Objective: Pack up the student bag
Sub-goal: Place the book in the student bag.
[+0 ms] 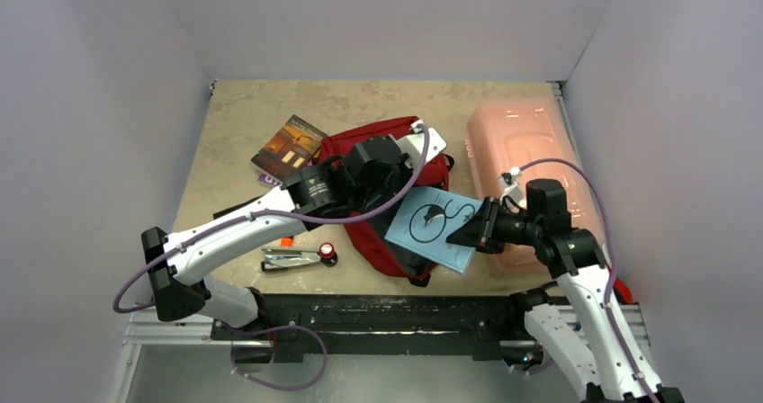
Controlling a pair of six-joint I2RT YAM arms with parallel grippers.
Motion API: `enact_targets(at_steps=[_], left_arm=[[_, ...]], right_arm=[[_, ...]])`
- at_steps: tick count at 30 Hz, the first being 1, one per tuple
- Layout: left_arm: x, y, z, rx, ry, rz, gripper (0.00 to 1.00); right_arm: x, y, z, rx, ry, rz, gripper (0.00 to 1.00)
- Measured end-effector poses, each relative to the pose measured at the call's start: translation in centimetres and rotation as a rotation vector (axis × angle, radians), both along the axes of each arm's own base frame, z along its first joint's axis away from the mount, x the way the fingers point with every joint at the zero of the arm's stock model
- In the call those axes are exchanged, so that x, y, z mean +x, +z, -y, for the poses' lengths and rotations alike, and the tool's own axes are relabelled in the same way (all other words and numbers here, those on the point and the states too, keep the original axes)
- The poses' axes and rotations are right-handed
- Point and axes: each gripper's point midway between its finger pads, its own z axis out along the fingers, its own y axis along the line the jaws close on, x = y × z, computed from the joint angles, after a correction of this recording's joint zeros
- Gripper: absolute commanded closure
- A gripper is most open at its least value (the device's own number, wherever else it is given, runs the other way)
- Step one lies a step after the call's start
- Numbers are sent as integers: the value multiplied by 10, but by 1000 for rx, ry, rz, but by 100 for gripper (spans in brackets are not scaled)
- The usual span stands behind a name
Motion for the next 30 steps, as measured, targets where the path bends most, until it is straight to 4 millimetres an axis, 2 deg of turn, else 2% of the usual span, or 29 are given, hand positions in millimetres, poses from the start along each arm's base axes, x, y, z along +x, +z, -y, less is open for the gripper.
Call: enact_targets(at_steps=[3,7,12,15,18,22,26,30], left_arm=[[-5,-5,3,-5,-32,-14,100],[-14,-16,0,1,-79,-27,100],[-24,-19,-1,7,-141,-29,100],[-28,-19,-3,10,-168,-24,100],[-31,-18,-4,9,-185,-23,100],[-36,-21,-3,8,-209,-34,100],[-40,-24,-3,7,-230,-45,100],[-42,-25,-5,3,-235,-46,100]], right_arm=[[16,-4,-13,19,-50,-28,100],[38,-8,-46,41,-94,-79,100],[60,-36,-94,2,-214,-183,100],[66,-44,-112,13,-315,-188,100],[77,-39,-119,79,-415,-160,100],[106,-34,-118,171,-558,-105,100],[134,-46,-123,186,-655,-67,100],[153,-55,-125,179,-721,-9,100]])
